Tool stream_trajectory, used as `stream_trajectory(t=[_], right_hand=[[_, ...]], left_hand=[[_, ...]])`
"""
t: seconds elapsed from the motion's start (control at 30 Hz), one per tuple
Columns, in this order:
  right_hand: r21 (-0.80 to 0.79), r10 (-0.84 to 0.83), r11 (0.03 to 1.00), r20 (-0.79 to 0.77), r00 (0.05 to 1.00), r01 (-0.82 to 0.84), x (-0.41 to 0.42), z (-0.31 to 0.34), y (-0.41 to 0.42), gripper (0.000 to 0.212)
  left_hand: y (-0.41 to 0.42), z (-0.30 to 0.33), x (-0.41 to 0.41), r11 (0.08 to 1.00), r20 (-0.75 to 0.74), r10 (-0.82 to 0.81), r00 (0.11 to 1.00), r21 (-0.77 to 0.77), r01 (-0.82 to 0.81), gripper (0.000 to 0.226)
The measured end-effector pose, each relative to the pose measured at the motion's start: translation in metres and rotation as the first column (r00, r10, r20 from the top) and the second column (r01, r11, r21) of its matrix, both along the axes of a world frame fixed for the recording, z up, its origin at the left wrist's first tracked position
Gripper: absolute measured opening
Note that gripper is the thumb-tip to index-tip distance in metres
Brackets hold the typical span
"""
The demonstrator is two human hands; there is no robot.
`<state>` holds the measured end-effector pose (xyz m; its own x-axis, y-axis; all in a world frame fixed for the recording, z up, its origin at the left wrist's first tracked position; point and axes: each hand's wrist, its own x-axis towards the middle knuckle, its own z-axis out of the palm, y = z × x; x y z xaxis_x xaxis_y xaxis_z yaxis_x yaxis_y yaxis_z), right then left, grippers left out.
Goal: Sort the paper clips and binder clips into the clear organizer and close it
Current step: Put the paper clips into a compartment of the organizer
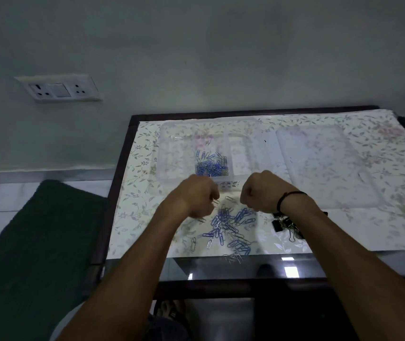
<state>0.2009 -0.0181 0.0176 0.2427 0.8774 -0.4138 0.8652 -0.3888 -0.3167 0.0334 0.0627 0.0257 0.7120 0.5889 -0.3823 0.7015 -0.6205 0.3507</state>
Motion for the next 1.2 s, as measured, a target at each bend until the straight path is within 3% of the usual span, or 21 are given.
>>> stream_trajectory(t=[0.13,0.23,0.33,0.43,0.53,0.6,0.7,0.83,0.9,0.97,1.07,1.2], right_hand=[[-0.053,0.119,0.992,0.11,0.987,-0.114,0.0,-0.021,-0.004,0.038],[-0.02,0.179,0.984,0.08,0.98,-0.178,-0.006,-0.026,0.0,0.045],[-0.01,0.24,0.97,0.149,0.959,-0.242,-0.015,-0.036,0.001,0.044],[0.008,0.297,0.953,0.183,0.937,-0.303,-0.028,-0.043,-0.005,0.038],[0.045,0.329,0.942,0.091,0.94,-0.334,-0.041,-0.037,-0.016,0.023],[0.069,0.305,0.949,0.032,0.952,-0.307,-0.041,-0.028,-0.027,0.026],[0.011,0.253,0.967,0.079,0.964,-0.254,-0.029,-0.011,-0.041,0.068],[-0.15,0.195,0.973,0.128,0.972,-0.176,-0.031,-0.009,-0.064,0.125],[-0.232,0.169,0.963,0.141,0.975,-0.134,-0.037,-0.016,-0.066,0.139],[-0.233,0.135,0.968,0.162,0.977,-0.095,-0.04,-0.019,-0.062,0.137],[-0.154,0.068,0.987,0.117,0.991,-0.049,-0.041,-0.024,-0.057,0.127],[0.029,-0.014,0.999,-0.053,0.998,0.016,-0.051,-0.038,-0.049,0.102]], left_hand=[[-0.013,-0.018,0.001,0.985,-0.169,-0.122,0.978,0.099,0.14,0.051],[-0.025,-0.025,0.001,0.986,-0.237,-0.151,0.96,0.038,0.165,0.07],[-0.042,-0.026,0.001,0.989,-0.279,-0.146,0.949,-0.017,0.147,0.082],[-0.053,-0.026,-0.002,0.983,-0.257,-0.184,0.949,-0.06,0.175,0.076],[-0.056,-0.022,-0.014,0.981,-0.181,-0.177,0.967,-0.114,0.158,0.06],[-0.056,-0.022,-0.025,0.987,-0.094,-0.135,0.986,-0.104,0.126,0.059],[-0.049,-0.027,-0.048,0.996,-0.039,-0.09,0.995,0.008,0.091,0.087],[-0.046,-0.035,-0.076,0.995,-0.129,0.069,0.989,0.084,-0.058,0.119],[-0.043,-0.038,-0.082,0.99,-0.172,0.139,0.975,0.061,-0.13,0.13],[-0.039,-0.04,-0.083,0.985,-0.187,0.173,0.967,0.059,-0.165,0.136],[-0.037,-0.042,-0.075,0.976,-0.112,0.214,0.97,0.06,-0.208,0.122],[-0.044,-0.05,-0.051,0.965,0.08,0.259,0.963,0.024,-0.262,0.072]])
